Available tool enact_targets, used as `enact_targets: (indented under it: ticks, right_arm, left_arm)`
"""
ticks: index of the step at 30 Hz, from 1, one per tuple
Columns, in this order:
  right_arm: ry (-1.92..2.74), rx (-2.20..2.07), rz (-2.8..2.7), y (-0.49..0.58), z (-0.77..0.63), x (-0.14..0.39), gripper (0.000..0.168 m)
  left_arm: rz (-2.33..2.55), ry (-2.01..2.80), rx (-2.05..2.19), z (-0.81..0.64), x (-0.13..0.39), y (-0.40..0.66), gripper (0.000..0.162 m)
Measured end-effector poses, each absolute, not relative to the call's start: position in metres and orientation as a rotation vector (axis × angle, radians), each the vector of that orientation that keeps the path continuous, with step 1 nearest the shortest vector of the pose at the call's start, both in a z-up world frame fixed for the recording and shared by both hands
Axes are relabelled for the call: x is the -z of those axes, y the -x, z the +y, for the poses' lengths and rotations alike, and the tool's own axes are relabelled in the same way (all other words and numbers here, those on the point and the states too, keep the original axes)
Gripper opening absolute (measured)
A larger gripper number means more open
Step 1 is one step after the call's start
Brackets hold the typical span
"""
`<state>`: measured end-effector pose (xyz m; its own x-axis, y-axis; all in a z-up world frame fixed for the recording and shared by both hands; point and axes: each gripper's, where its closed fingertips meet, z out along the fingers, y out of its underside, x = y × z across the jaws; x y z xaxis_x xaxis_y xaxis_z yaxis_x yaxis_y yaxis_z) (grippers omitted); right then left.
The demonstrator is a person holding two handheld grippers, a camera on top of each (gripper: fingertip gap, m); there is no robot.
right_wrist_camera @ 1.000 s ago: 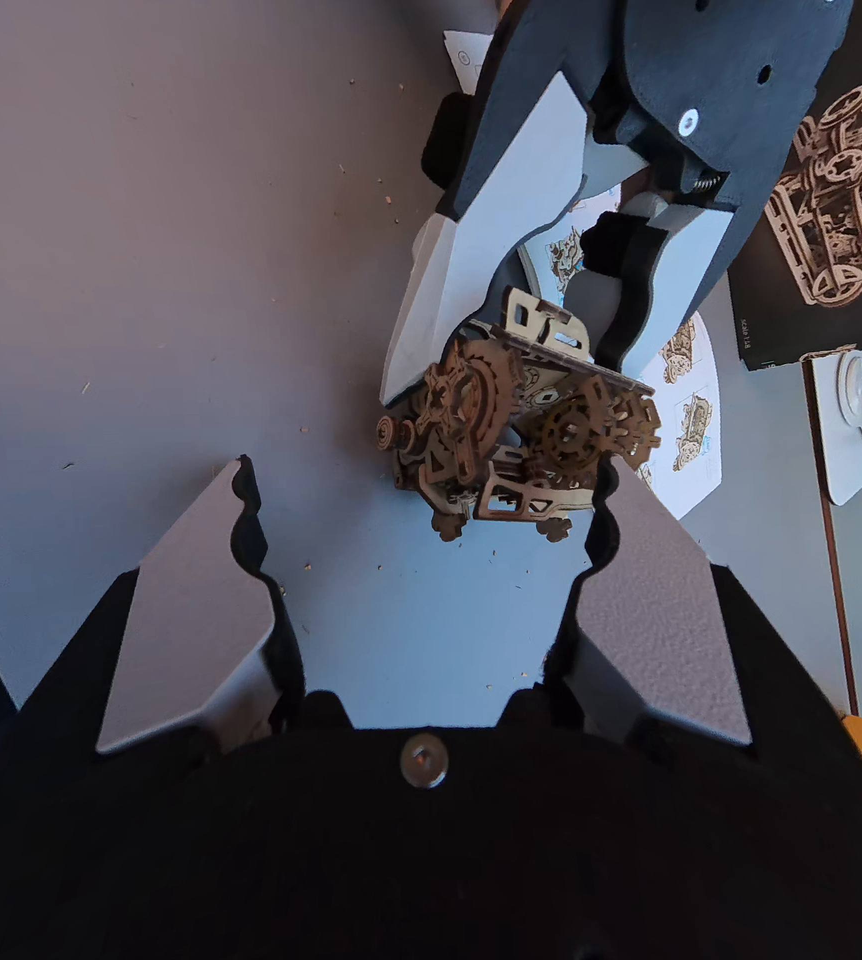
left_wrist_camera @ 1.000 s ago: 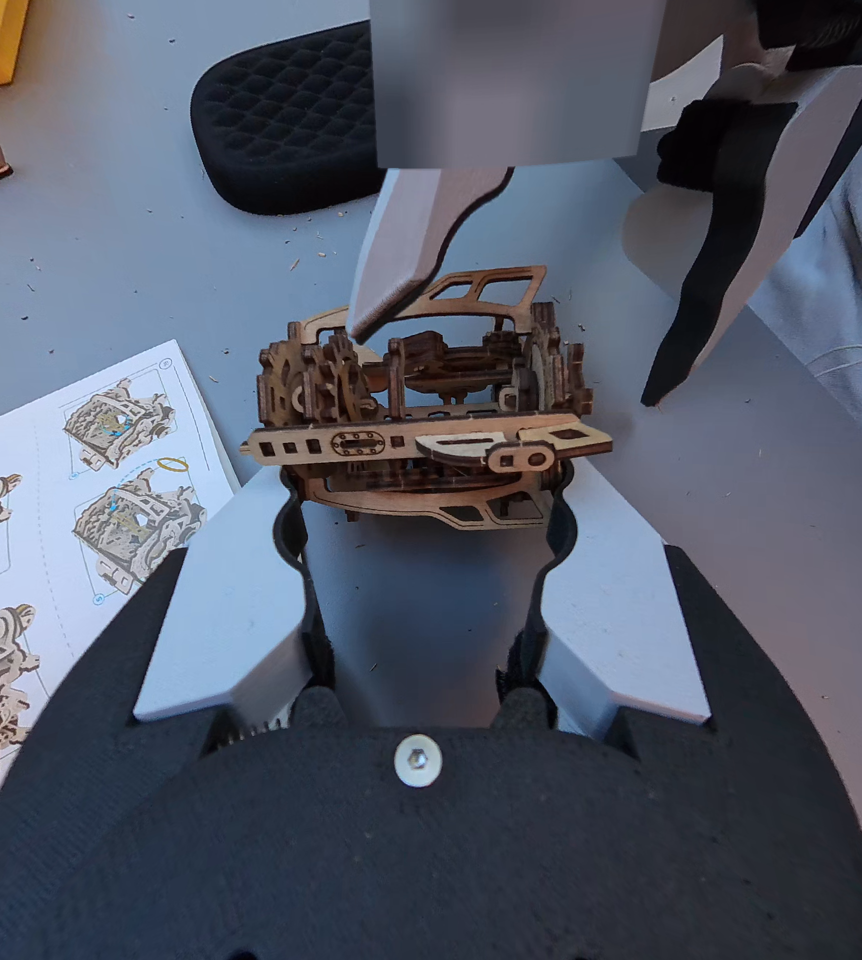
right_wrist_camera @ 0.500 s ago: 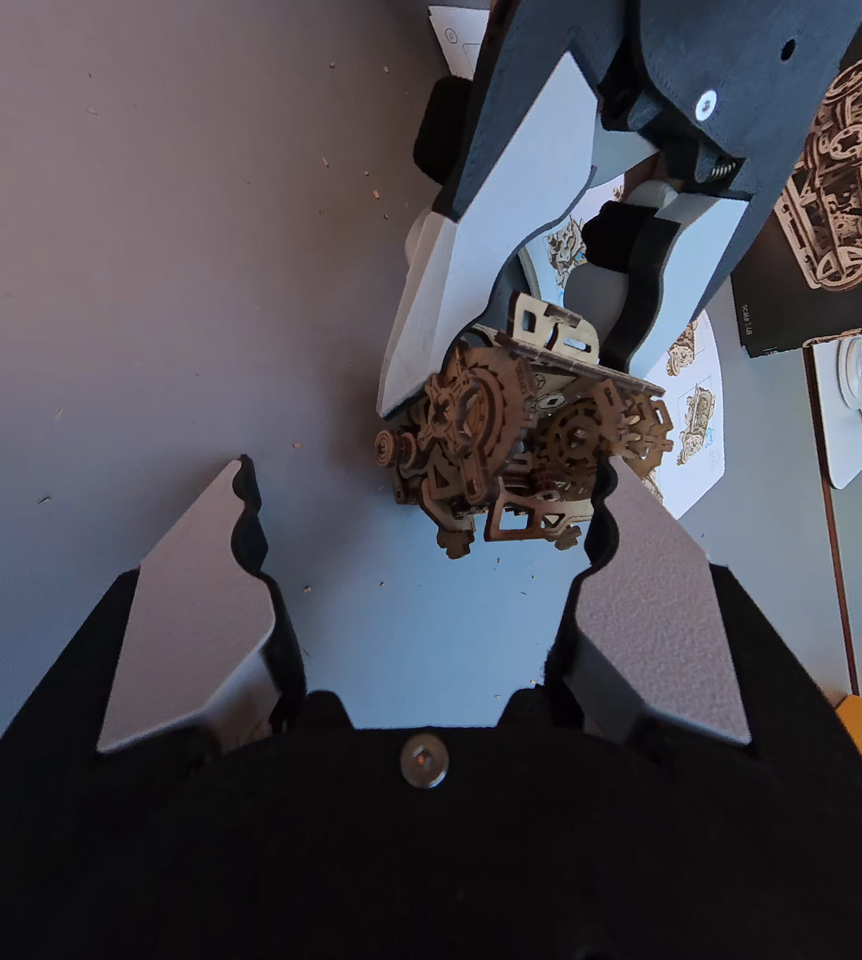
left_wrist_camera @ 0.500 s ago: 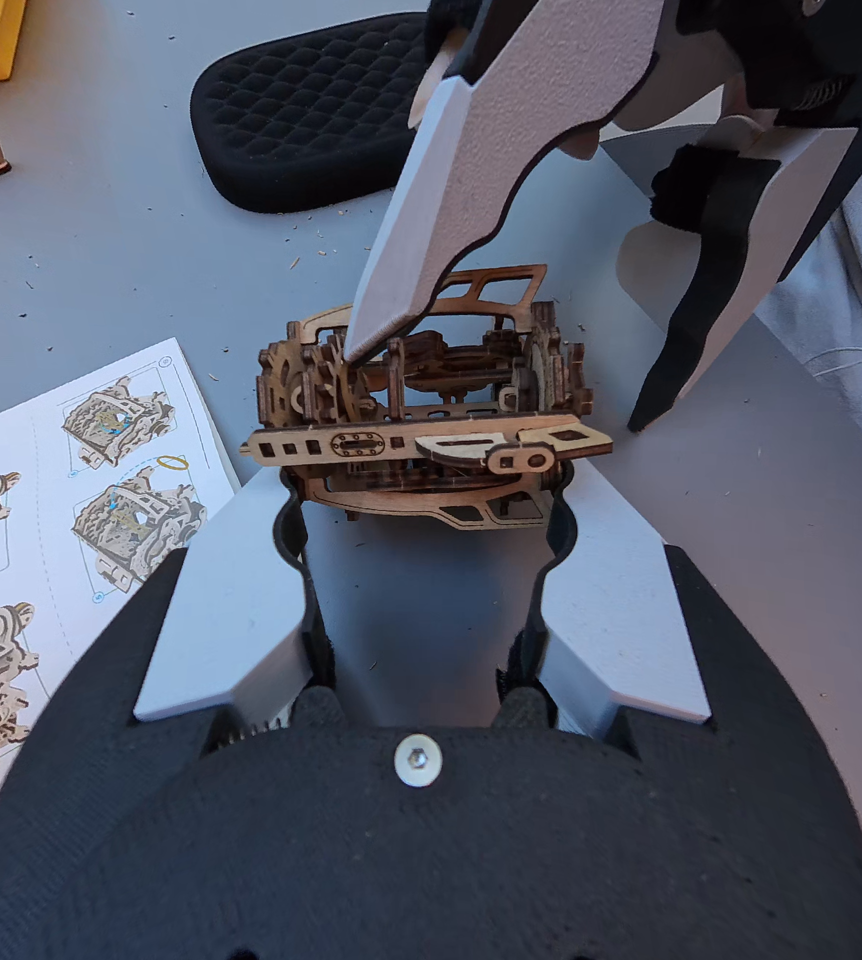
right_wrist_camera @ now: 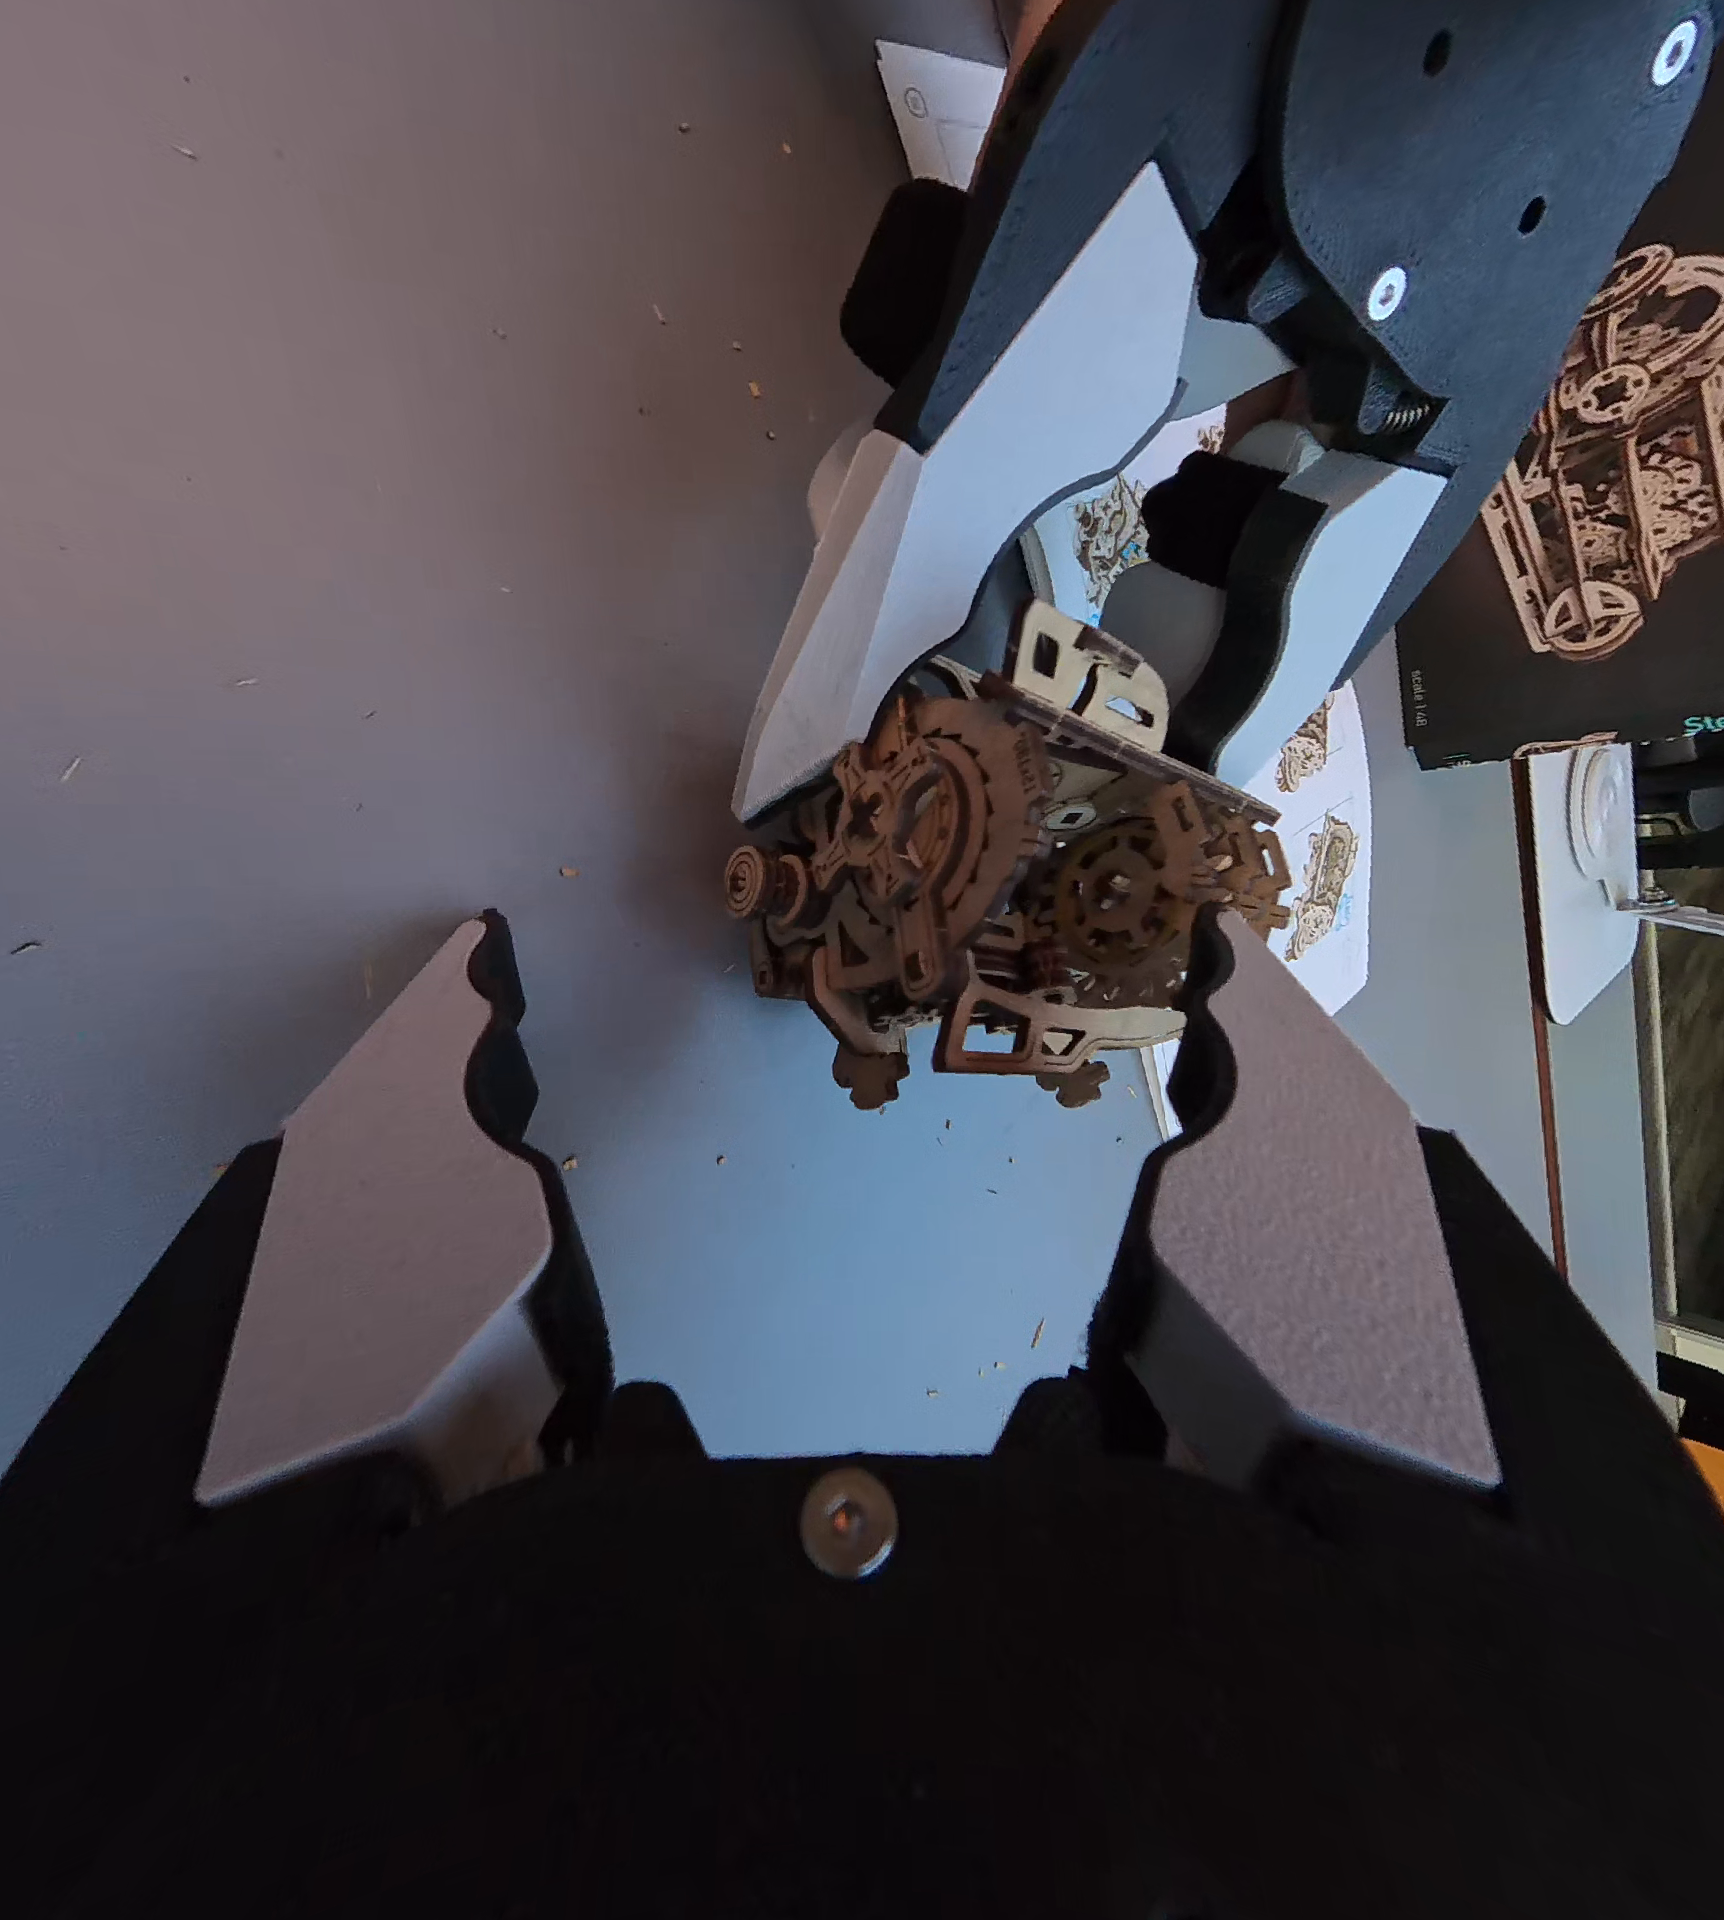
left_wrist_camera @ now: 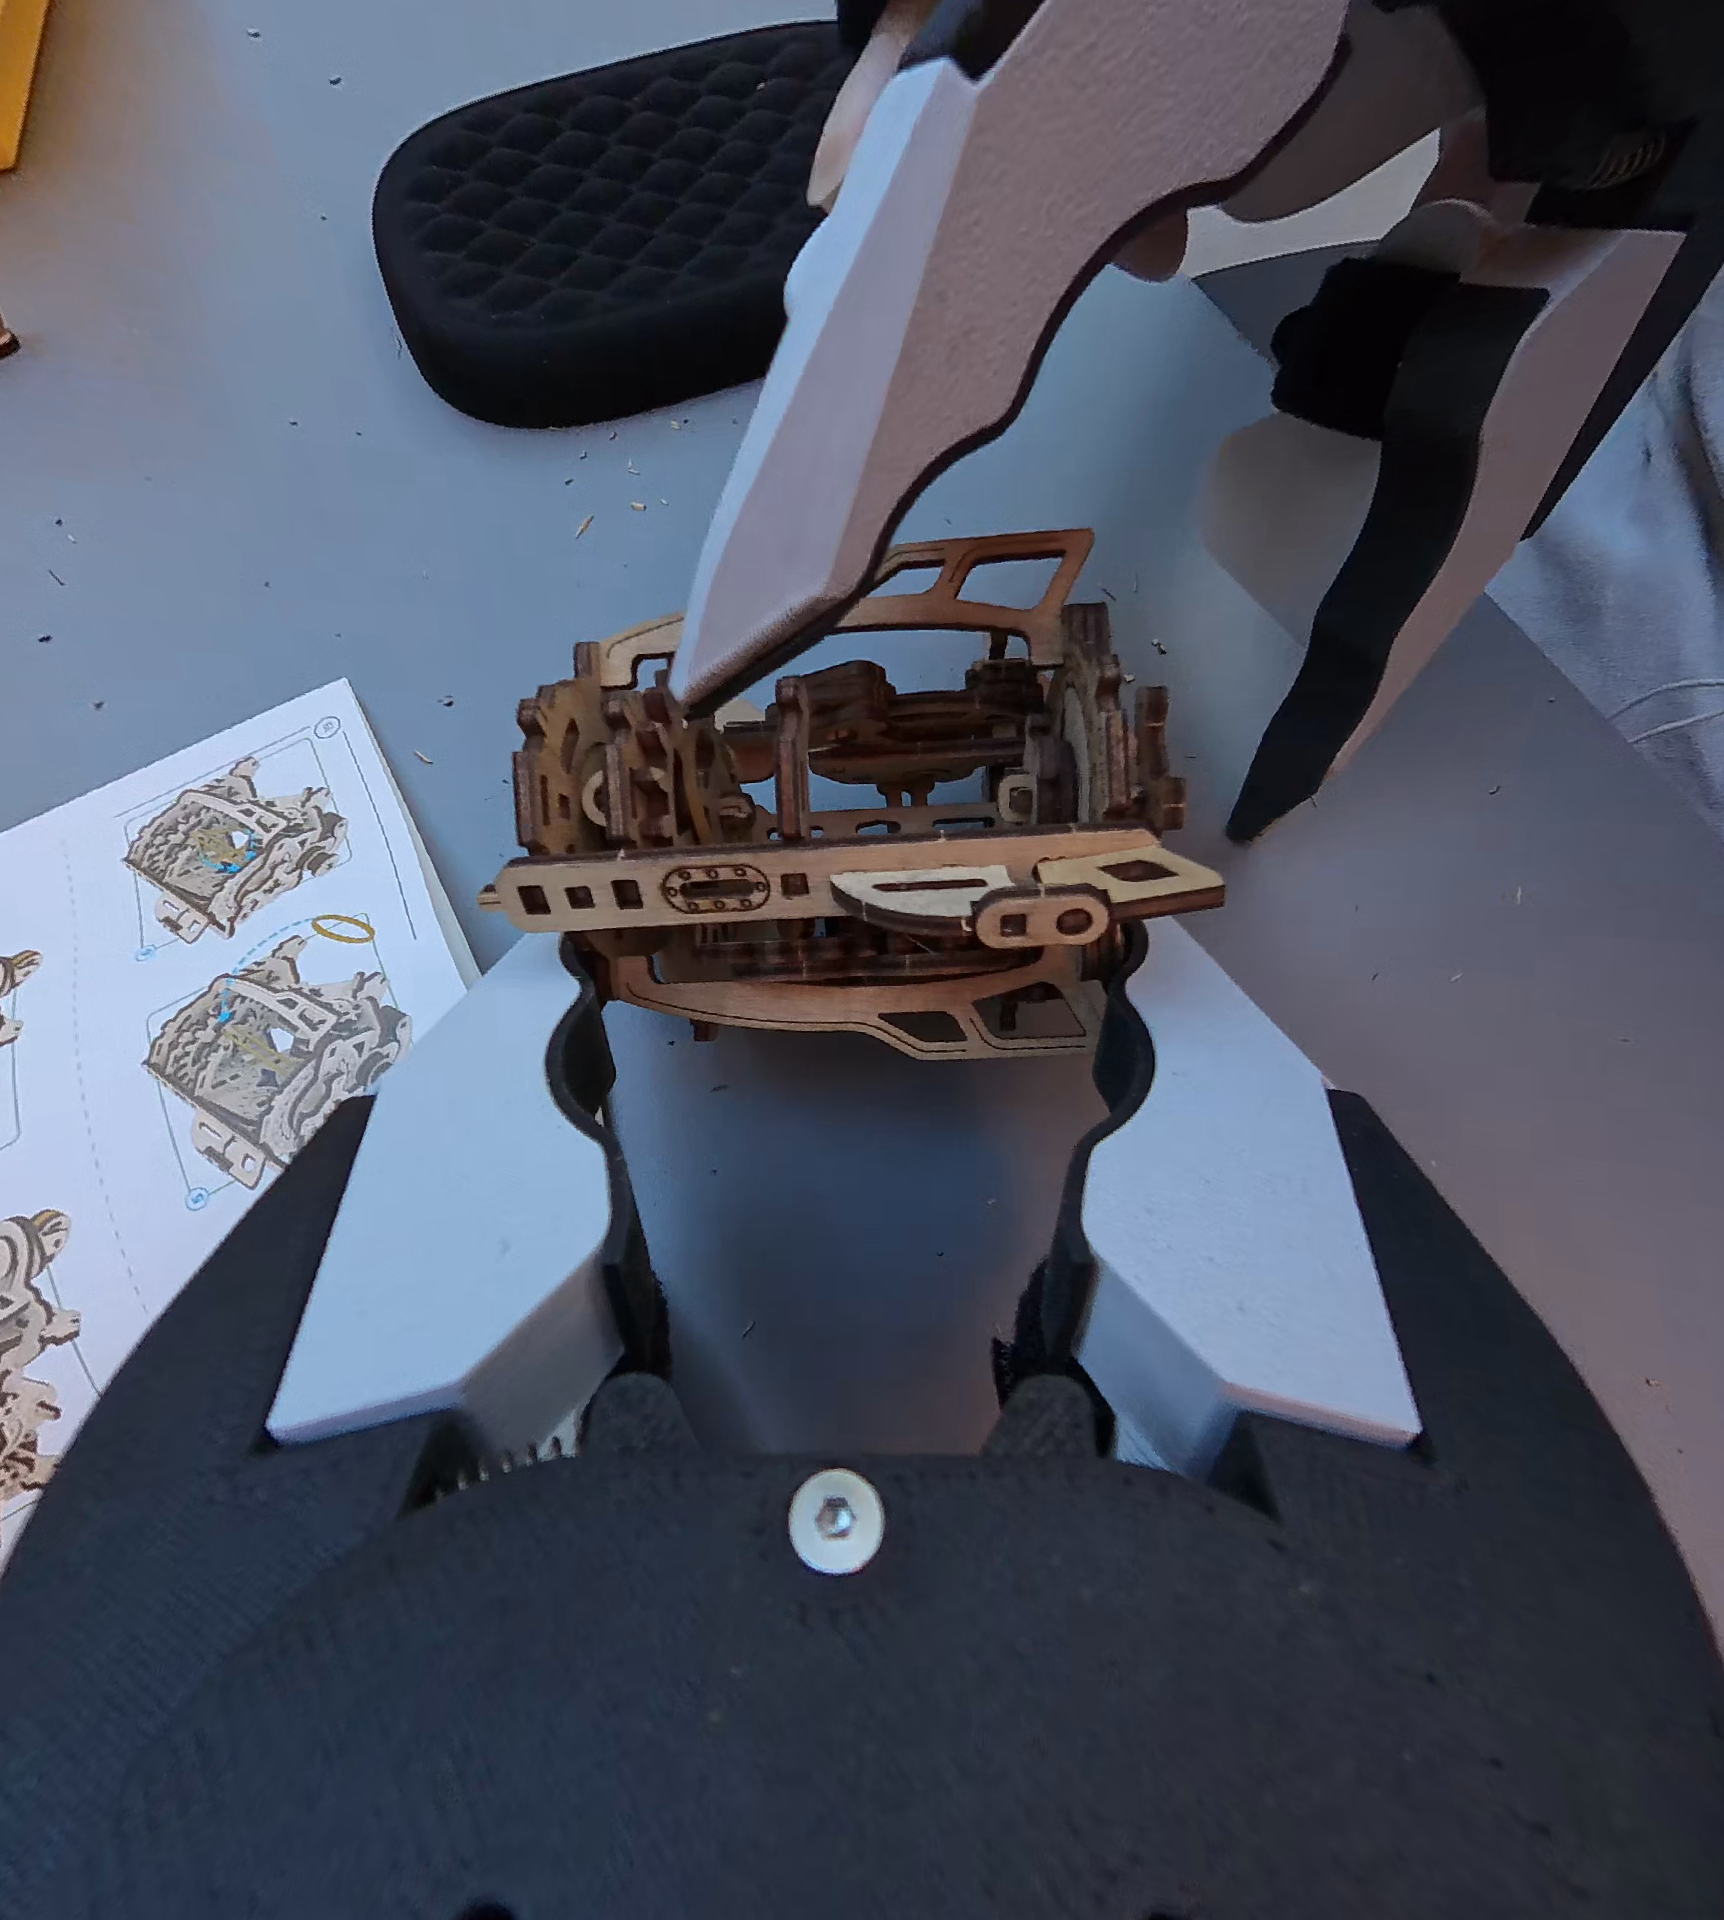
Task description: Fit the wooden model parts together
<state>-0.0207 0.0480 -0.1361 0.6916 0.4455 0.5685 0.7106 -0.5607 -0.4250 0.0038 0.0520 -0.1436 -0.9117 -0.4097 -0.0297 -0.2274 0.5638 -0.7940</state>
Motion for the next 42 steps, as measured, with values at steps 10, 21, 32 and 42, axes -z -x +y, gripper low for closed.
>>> enact_targets:
  ticks: [10, 21, 32, 42]
  right_arm:
    - [2.252, 0.512, -0.911, 0.02, 0.051, 0.137, 0.125]
    - [2.251, 0.522, -0.932, 0.019, 0.048, 0.137, 0.122]
    - [2.246, 0.539, -0.972, 0.018, 0.048, 0.137, 0.12]
    - [2.201, 0.525, -1.2, 0.016, 0.038, 0.138, 0.12]
  left_arm:
    - [2.589, 0.539, 1.268, 0.053, 0.144, -0.004, 0.094]
    - [2.588, 0.536, 1.269, 0.052, 0.143, -0.003, 0.094]
    - [2.591, 0.532, 1.267, 0.052, 0.143, -0.002, 0.094]
    - [2.6, 0.488, 1.263, 0.05, 0.143, 0.002, 0.094]
